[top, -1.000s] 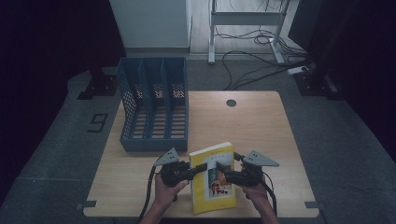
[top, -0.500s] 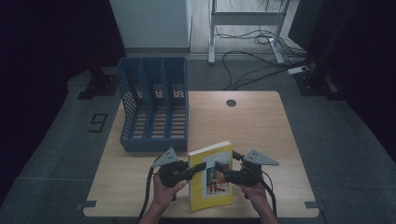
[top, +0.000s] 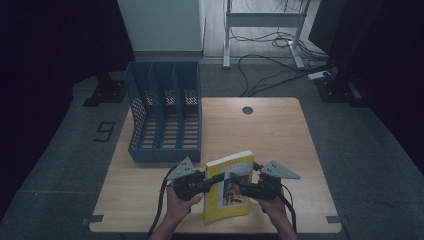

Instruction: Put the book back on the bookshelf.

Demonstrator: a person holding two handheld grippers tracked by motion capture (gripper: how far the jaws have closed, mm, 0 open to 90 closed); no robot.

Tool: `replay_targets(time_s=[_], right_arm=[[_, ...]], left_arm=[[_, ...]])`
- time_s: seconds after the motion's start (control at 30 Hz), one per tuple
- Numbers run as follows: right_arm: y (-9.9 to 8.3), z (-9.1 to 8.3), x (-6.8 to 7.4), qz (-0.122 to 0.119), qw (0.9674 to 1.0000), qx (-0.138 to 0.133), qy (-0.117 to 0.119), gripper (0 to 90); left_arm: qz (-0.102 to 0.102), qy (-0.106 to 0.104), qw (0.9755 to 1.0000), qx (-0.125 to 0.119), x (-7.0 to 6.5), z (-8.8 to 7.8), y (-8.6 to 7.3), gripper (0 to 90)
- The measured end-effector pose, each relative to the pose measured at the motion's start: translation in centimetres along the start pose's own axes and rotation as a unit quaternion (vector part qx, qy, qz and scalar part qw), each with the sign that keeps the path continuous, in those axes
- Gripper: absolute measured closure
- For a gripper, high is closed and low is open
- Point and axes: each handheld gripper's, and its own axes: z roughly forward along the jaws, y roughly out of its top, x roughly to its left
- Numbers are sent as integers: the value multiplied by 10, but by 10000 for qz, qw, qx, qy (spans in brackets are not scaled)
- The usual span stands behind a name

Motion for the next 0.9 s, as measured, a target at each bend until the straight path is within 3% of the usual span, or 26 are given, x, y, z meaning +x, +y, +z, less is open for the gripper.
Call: replay_targets(time_s=[0.03, 0.13, 0.23, 0.4, 0.53, 0.67, 0.9], right_arm=[[0, 0, 0, 0, 10000, 0, 0, 176], [6, -7, 0, -46, 9996, -223, -152, 203], [8, -11, 0, -67, 9991, -357, -213, 222], [6, -11, 1, -115, 9990, -390, -197, 230], [6, -9, 5, -241, 9989, -385, -143, 233], [4, -6, 11, -394, 9985, -364, -88, 253], [2, -4, 12, -383, 9988, -296, -37, 249]], left_arm=[[0, 0, 10000, 0, 0, 0, 0, 756], [288, 97, 9995, -14, -6, 3, 10, 756], [343, 117, 9993, -56, -8, 5, 10, 756], [253, 44, 9996, -128, -4, 2, 5, 751], [146, -76, 9999, 53, 2, -4, 5, 719], [-76, -121, 9999, 69, 10, -8, 3, 696], [-106, -266, 9995, 96, 10, -9, 7, 647]])
